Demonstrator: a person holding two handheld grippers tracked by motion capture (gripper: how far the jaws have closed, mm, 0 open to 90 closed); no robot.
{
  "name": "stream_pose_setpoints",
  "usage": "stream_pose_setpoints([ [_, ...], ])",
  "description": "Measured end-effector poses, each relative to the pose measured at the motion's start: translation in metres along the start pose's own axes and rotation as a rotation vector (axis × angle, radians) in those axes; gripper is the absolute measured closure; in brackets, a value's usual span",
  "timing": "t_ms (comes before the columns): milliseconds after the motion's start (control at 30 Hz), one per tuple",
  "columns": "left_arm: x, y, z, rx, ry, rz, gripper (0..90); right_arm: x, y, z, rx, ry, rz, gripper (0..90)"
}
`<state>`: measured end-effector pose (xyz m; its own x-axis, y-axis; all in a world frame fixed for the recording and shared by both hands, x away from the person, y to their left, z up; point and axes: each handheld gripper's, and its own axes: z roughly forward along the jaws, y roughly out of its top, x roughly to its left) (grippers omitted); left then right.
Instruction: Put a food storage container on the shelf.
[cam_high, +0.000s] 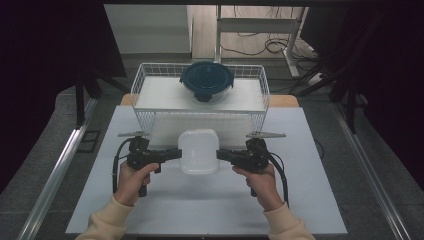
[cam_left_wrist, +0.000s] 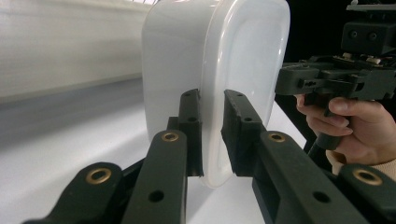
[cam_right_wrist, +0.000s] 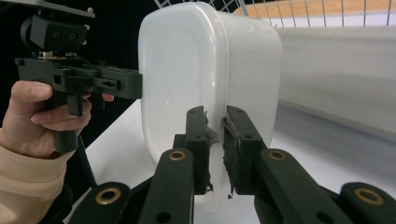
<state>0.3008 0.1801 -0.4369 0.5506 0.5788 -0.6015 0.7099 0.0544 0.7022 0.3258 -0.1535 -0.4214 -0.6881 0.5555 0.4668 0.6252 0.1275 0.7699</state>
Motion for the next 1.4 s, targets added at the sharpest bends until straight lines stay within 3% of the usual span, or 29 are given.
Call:
stream_pose_setpoints([
  [233, -0.012, 0.008, -0.007, -0.014, -0.012, 0.037, 78.1, 0.012, 0.009, -0.011, -0.023, -0.005, -0.052, 80.2],
  [433, -0.023, 0.024, -0.011, -0.021, -0.020, 0.065, 78.0, 0.018, 0.021, -0.021, -0.043, -0.004, -0.072, 80.2],
  [800, -0.055, 0.068, -0.031, -0.060, -0.030, 0.138, 78.0, 0.043, 0.063, -0.046, -0.096, -0.007, -0.143, 80.2],
  [1033, -0.068, 0.094, -0.039, -0.070, -0.040, 0.167, 77.9, 0.055, 0.090, -0.059, -0.117, -0.015, -0.174, 80.1],
  [1400, -0.085, 0.143, -0.045, -0.067, -0.026, 0.199, 77.8, 0.062, 0.130, -0.071, -0.151, -0.029, -0.178, 80.1],
])
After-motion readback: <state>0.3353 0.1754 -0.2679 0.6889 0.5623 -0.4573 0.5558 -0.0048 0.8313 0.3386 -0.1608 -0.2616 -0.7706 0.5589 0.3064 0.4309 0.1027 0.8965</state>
